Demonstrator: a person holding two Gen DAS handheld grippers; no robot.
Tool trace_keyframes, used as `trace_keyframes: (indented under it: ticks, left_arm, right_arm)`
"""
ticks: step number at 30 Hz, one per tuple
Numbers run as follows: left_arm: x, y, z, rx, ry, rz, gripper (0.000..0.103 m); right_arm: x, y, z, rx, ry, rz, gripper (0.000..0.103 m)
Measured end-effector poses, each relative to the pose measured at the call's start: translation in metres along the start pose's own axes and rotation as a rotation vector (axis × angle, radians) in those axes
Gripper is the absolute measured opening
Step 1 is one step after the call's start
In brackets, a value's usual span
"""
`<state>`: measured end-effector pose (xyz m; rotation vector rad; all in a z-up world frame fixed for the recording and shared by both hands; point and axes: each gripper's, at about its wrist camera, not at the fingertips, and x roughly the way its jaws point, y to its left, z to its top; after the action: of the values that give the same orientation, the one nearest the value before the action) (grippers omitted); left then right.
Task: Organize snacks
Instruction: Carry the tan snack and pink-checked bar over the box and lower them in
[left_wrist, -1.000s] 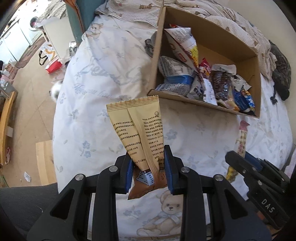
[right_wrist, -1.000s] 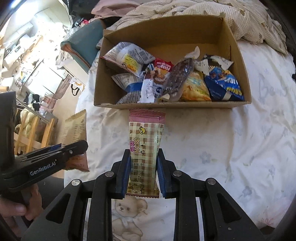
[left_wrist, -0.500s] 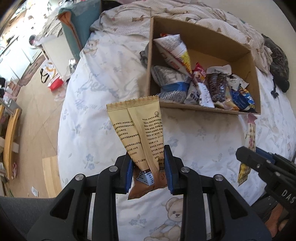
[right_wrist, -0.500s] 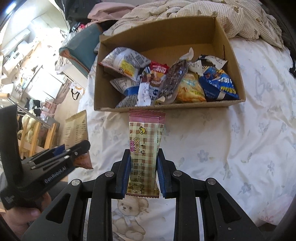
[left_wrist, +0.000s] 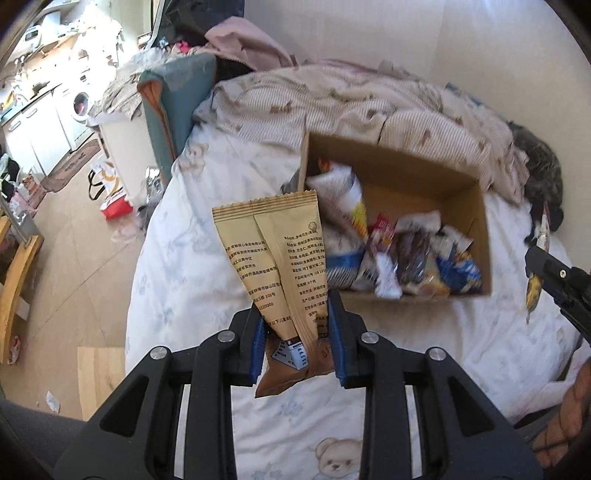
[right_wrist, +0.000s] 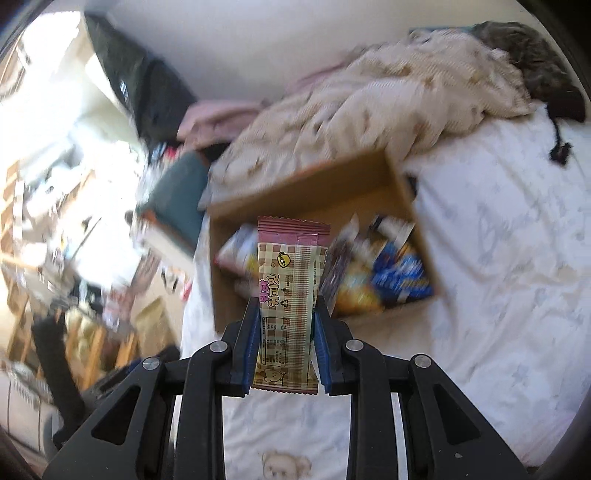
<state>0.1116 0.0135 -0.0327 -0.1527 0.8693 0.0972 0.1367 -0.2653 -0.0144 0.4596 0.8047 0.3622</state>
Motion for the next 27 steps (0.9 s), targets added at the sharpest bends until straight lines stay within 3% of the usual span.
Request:
trace_keyframes:
  ticks: [5,14,22,27]
  left_arm:
    - [-0.004,-0.007,0.034,0.017,-0.034,-0.028,0.025]
    - [0.034,-0.042,0.079,0.090,-0.016,-0.052,0.025]
    - [0.073,-0.085,0.092,0.165,0.007,-0.061,0.026]
    - [0.101,-0.104,0.095,0.193,0.044,-0.038,0.026]
  right_arm:
    - [0.001,-0.012,0.029,0.008,-0.040,-0.022,0.028]
    - [0.038,-0.018,0.061,-0.031,-0.020,-0.064,0.028]
    - [0.106,-0.031,0.069,-0.026,0.169,-0.114,0.028]
    - [0.127,-0.037,0.069,-0.022,0.229,-0.142,0.028]
